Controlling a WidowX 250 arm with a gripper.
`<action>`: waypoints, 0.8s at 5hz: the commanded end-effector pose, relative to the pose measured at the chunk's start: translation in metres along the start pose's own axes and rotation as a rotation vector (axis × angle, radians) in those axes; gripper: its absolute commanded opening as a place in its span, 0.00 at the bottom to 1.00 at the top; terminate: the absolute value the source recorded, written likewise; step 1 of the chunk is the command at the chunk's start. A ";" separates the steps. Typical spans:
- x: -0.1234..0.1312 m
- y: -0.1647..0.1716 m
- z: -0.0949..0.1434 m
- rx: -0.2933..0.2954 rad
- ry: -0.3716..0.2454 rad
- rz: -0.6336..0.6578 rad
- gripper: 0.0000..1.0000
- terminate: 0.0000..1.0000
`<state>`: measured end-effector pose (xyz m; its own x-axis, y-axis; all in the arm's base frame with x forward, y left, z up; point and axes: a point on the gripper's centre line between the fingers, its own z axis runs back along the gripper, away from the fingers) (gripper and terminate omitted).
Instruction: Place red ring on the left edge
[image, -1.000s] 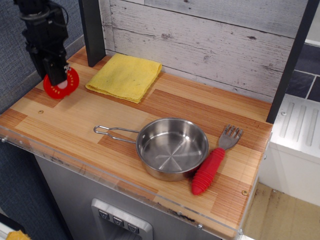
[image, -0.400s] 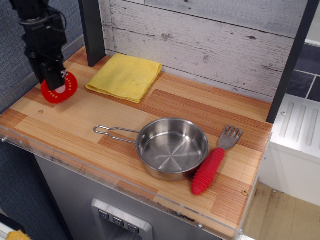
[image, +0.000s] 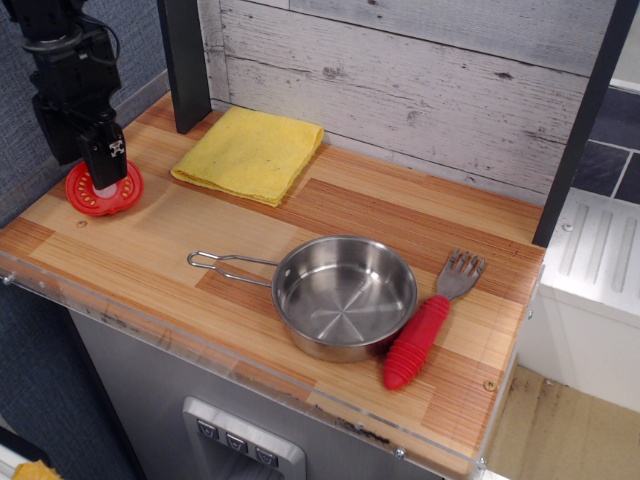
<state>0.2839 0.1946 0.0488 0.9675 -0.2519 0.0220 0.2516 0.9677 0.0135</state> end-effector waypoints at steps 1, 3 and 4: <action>0.003 -0.025 0.092 0.134 -0.150 0.094 1.00 0.00; 0.035 -0.105 0.133 0.137 -0.168 0.181 1.00 0.00; 0.049 -0.131 0.111 0.055 -0.120 0.133 1.00 0.00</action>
<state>0.2984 0.0520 0.1455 0.9863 -0.1210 0.1124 0.1178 0.9924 0.0353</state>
